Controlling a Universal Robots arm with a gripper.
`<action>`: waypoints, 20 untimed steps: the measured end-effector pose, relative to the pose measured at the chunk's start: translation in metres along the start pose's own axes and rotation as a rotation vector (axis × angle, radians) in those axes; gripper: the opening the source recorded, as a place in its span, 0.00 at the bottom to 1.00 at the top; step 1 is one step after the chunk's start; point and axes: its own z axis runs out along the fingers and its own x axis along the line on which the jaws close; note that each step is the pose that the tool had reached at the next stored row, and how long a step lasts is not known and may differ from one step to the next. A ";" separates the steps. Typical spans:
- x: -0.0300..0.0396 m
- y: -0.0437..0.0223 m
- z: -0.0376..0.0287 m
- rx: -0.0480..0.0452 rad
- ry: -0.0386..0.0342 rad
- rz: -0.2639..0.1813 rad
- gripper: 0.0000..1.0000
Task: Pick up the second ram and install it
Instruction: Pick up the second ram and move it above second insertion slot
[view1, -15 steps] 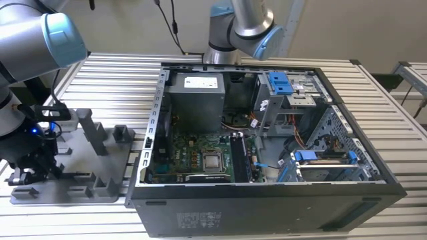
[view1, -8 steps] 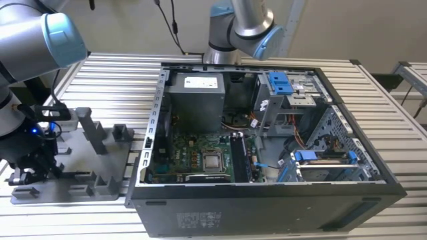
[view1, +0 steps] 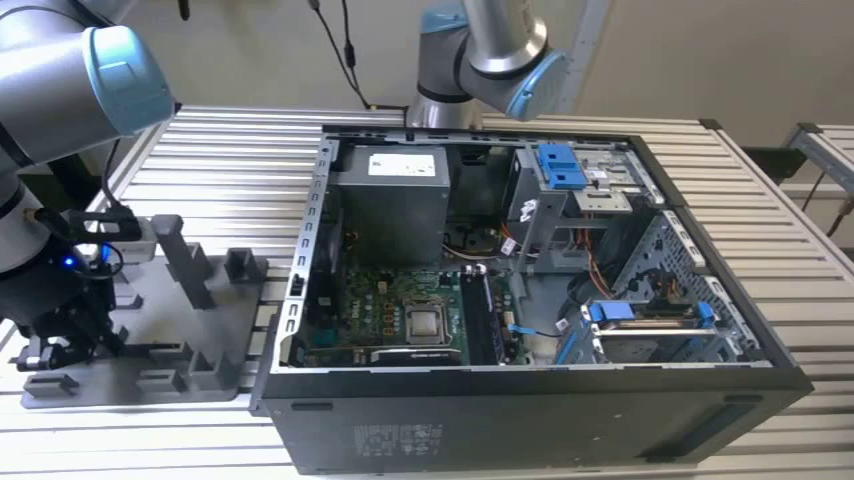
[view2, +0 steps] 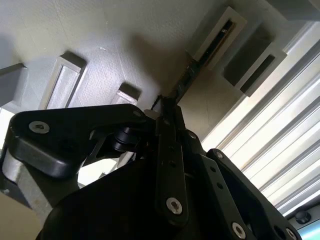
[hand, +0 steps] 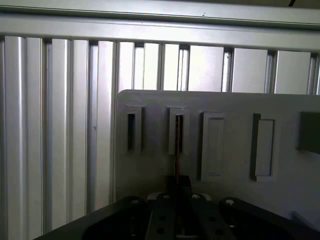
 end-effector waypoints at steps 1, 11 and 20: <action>0.0000 0.0000 -0.0001 0.0000 0.0000 0.000 0.14; -0.0005 -0.0002 -0.0180 -0.0001 0.0001 0.000 0.14; -0.0008 -0.0003 -0.0277 0.0001 -0.0017 0.000 0.14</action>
